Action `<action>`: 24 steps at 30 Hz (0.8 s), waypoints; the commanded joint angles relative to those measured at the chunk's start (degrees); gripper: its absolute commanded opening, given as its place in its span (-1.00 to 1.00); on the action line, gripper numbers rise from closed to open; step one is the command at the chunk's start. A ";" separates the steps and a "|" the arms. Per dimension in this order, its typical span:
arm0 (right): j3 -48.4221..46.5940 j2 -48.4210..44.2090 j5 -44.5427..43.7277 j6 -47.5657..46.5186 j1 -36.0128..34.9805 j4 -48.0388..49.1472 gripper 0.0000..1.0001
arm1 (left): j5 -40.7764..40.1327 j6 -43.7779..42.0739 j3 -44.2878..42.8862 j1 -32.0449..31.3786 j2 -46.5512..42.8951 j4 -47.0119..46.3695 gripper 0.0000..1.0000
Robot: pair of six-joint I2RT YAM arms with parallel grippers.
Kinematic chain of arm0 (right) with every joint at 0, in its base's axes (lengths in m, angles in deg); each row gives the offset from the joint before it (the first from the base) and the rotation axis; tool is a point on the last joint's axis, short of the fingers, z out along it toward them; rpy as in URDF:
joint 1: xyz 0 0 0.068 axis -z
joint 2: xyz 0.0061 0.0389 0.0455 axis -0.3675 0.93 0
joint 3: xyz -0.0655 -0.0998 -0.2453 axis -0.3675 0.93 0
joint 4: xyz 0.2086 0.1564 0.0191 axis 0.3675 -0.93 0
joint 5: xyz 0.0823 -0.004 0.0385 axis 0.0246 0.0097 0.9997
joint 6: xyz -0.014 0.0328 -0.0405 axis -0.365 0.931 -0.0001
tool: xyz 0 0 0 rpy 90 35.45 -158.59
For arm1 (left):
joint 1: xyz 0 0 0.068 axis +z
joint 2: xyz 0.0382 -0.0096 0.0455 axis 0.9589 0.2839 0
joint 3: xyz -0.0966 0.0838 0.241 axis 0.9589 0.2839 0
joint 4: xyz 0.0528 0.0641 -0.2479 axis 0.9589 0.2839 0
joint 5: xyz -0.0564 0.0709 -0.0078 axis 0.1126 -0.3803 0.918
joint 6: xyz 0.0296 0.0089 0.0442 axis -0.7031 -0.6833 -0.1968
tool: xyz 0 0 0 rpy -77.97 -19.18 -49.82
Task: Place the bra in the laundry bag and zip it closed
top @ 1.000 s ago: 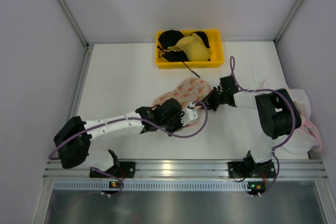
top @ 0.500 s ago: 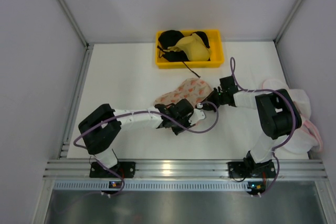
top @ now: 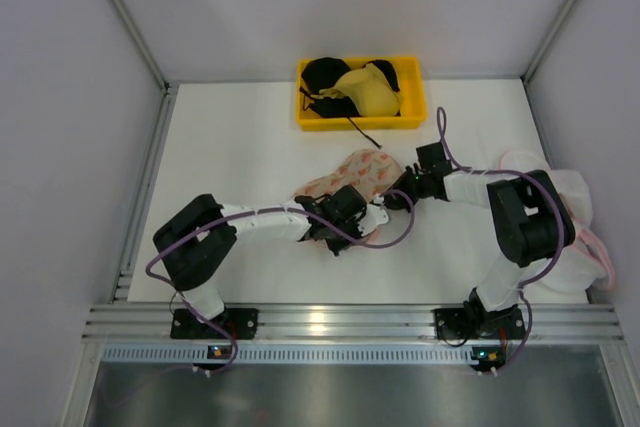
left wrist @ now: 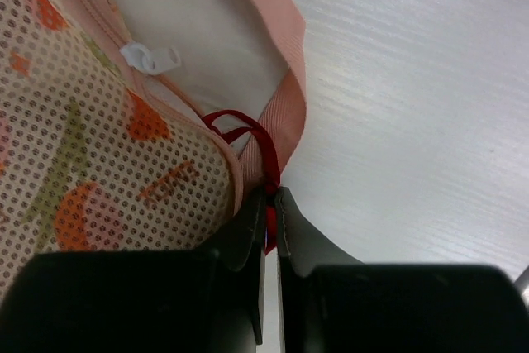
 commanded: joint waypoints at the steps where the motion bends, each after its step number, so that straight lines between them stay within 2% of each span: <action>1: -2.28 -0.37 -1.74 -1.73 -0.72 -2.09 -1.00 | 4.36 -0.33 2.60 0.43 -5.89 0.74 -1.00; 6: -2.72 0.33 -0.96 -1.99 0.07 -2.18 -1.00 | 2.88 0.81 6.29 0.43 -15.54 2.06 -1.00; 12: -1.49 0.77 2.29 -1.02 0.16 -0.95 -1.00 | -7.65 1.60 9.81 0.96 -21.71 2.42 -1.00; 20: 3.16 2.88 13.80 7.93 0.68 8.36 -1.00 | -13.64 1.07 11.92 2.45 -21.72 -0.04 -1.00; 24: 5.98 3.24 15.57 11.81 0.69 12.14 -1.00 | -15.67 0.73 13.59 3.07 -22.77 -2.06 -1.00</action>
